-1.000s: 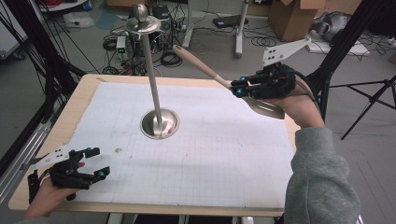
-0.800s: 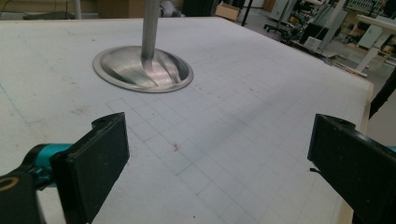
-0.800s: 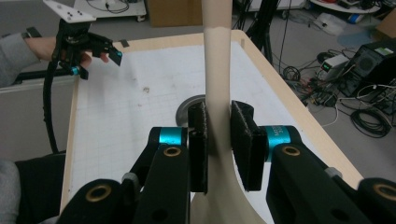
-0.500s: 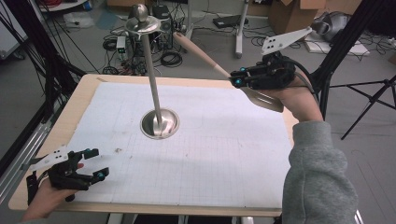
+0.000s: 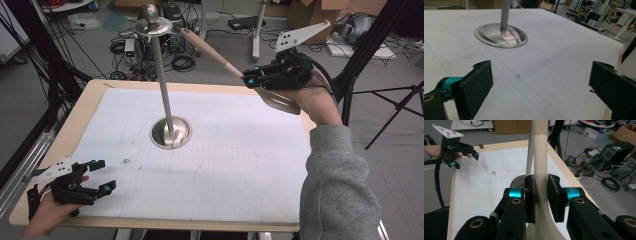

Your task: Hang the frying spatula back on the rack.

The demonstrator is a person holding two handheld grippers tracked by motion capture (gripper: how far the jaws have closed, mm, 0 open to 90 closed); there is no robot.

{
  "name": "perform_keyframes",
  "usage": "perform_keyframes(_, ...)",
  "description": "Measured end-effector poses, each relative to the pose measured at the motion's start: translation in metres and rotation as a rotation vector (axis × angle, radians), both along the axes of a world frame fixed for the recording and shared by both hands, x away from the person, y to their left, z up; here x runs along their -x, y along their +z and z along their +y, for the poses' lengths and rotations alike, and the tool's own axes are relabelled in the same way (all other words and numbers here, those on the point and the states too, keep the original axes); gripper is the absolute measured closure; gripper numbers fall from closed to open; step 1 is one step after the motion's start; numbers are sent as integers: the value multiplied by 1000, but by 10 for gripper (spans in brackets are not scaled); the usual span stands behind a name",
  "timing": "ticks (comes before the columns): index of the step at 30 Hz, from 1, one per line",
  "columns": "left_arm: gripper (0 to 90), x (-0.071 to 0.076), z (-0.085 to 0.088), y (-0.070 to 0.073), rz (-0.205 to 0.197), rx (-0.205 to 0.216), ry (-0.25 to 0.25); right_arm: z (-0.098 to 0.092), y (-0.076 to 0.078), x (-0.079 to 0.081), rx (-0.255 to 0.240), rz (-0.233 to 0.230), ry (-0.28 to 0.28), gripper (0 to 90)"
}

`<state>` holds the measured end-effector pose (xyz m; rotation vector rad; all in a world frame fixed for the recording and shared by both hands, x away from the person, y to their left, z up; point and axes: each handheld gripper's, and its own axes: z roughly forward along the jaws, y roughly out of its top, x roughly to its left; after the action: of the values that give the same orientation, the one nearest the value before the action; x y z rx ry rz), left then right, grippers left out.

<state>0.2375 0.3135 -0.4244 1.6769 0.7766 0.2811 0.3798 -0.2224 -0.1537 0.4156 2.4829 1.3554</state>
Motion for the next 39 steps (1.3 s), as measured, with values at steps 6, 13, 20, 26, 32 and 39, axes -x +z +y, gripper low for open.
perform_keyframes(6, 59, 1, 0, 0, 4, -6, 0, 5, 1, 0, 2, -2, 2, 773)
perform_keyframes(13, 59, 1, 1, -1, 1, -6, 2, 10, 0, -3, 2, 3, 1, 773)
perform_keyframes(20, 59, 1, 2, -1, 5, -8, 7, 12, -1, -5, 0, 5, -2, 773)
perform_keyframes(26, 59, 2, 2, -1, 8, -9, 10, 12, -2, -6, -6, 8, -1, 773)
perform_keyframes(32, 59, 2, 2, -1, 8, -6, 10, 14, -4, -6, -9, 16, 1, 773)
perform_keyframes(39, 59, 2, 3, -2, 9, -6, 10, 16, -9, -8, -10, 21, 0, 773)
